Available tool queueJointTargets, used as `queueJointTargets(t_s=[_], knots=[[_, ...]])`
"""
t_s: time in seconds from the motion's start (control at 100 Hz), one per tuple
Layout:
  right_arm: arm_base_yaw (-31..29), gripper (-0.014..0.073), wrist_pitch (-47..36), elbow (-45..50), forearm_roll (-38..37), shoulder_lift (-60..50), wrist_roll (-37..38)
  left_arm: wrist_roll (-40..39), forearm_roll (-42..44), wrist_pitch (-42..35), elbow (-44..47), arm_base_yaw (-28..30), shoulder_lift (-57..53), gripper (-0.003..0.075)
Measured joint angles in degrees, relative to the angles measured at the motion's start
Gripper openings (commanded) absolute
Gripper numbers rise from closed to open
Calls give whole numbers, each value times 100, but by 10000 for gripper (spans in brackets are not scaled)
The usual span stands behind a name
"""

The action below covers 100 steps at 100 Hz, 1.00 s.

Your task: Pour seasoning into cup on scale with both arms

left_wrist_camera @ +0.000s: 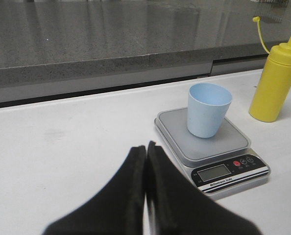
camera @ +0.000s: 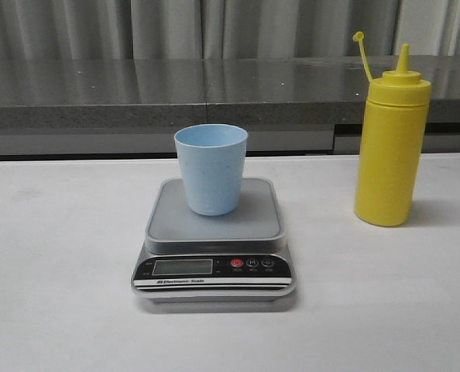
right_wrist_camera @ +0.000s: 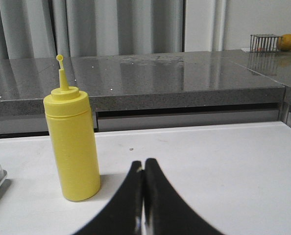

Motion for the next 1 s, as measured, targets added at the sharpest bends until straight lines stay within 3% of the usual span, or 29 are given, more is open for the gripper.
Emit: queueJointTargets(t_s=[0.66, 1.0], knots=[[0, -69, 9, 0, 0, 0, 0, 0, 55, 0, 78, 10, 0, -20], [0, -69, 9, 0, 0, 0, 10, -419, 751, -1490, 1043, 797, -28, -20]])
